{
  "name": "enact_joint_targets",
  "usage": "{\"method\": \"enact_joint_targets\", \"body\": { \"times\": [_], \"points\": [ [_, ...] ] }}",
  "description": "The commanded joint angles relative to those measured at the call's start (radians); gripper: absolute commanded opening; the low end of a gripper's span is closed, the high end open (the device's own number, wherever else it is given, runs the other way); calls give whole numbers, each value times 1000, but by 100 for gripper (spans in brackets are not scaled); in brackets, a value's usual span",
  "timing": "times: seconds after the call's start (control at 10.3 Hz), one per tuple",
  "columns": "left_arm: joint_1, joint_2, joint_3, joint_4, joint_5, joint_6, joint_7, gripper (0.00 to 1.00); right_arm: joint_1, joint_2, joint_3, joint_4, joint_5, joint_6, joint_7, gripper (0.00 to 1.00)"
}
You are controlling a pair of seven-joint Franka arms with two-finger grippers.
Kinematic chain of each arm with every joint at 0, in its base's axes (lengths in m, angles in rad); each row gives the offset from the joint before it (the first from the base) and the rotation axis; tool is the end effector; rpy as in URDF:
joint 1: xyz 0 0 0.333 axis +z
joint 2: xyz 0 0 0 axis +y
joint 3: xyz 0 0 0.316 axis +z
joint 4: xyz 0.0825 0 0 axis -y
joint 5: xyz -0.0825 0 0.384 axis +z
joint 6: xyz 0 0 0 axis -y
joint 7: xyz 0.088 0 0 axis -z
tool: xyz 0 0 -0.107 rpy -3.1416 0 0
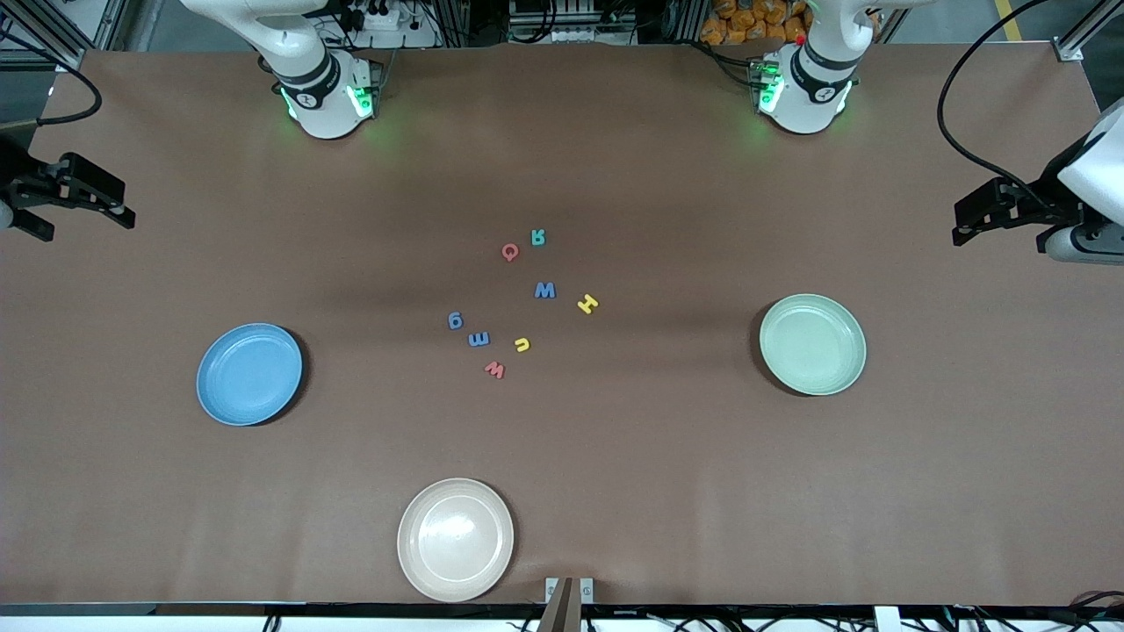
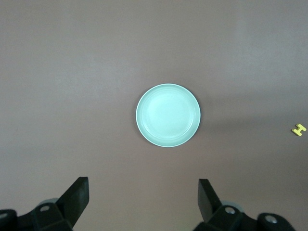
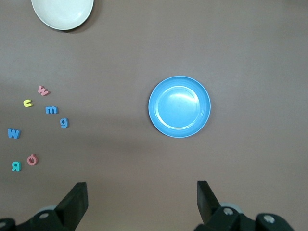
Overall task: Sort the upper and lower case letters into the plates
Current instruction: 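Move the left gripper and the right gripper out toward the letters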
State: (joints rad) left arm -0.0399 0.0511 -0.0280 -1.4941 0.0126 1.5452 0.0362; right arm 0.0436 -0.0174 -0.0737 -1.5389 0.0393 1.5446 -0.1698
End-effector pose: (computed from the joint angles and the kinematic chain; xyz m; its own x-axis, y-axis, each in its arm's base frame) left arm 0.5671 -0.0367 0.6297 0.9946 -0.1036 -0.0004 -0.1036 -0.9946 -0.0112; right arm 0.5468 -0.0126 0.6468 0.9897 0.1401 0.0296 0.1411 -0.9893 -0.0360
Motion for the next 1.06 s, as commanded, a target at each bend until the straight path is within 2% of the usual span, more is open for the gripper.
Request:
{"method": "enact_joint_targets", "body": {
  "times": [0.0,0.19,0.58,0.97],
  "points": [
    [0,-13,10,5,-10,-25,16,100,-8,-1,8,-4,-6,6,10,100],
    [-3,-4,13,31,-3,-37,17,100,-8,-1,8,-4,-6,6,9,100],
    [-26,24,-3,3,-57,-37,4,100,-2,-12,9,-20,1,-4,10,100],
    [-60,82,-87,-6,-72,-11,-25,100,2,-16,12,-52,5,-23,0,100]
  ]
}}
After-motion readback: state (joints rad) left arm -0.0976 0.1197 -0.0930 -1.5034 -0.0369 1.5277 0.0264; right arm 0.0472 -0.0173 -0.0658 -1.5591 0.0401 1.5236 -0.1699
